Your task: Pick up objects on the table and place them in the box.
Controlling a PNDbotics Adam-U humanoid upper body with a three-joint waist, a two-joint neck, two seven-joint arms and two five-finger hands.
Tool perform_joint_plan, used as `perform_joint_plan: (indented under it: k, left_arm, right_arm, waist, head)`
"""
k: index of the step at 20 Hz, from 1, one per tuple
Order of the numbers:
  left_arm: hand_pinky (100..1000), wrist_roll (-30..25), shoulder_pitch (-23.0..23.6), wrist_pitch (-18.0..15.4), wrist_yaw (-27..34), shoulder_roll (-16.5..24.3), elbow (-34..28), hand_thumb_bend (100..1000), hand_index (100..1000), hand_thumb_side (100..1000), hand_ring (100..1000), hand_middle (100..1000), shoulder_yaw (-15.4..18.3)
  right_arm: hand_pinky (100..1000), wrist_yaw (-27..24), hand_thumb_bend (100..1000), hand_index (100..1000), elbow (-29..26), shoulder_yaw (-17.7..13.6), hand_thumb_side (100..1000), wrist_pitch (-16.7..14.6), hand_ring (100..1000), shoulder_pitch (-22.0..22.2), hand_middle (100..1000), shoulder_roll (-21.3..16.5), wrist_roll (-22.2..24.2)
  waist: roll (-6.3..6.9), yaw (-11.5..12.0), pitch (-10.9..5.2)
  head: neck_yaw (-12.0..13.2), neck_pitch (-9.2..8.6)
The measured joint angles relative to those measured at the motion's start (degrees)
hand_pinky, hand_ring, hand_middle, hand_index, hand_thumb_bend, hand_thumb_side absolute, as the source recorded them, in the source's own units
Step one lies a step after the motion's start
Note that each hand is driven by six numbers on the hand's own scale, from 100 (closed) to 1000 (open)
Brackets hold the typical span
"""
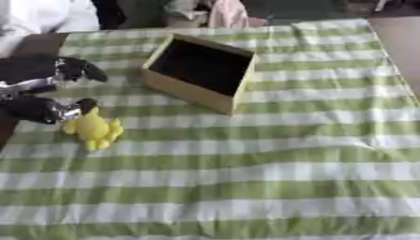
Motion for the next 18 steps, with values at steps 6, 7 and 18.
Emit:
perform_joint_plan:
  k: [6,7,18]
  left_arm:
    - [777,-1.36,0.51,-2.04,0.40,0.65,-0.39,100,969,683,871,870,-0.05]
    - [783,-1.51,0.64,-2.48,0.75,0.82,-0.39,100,972,509,873,871,-0.04]
    - [788,-3.54,2.42,-6.49,2.32,2.55,1.84,157,986,166,881,885,0.32]
  right_arm:
    - [662,-0.19,100,777,0.01,0.00,690,0.05,730,0.00,737,0.03,0.09]
    - [662,-0.24,100,777,0.01,0.00,689,0.05,730,0.00,737,0.04,0.09]
    - [662,-0.43,100,777,0.01,0.02,689,0.05,729,0.00,736,0.43,0.11]
  waist:
    - [0.01,0.05,0.00]
    - [0.01,0.05,0.01]
    - [0.01,0.05,0.05]
  head:
    - [0.00,0.00]
    - [0.00,0.00]
    - [-0.18,0.00]
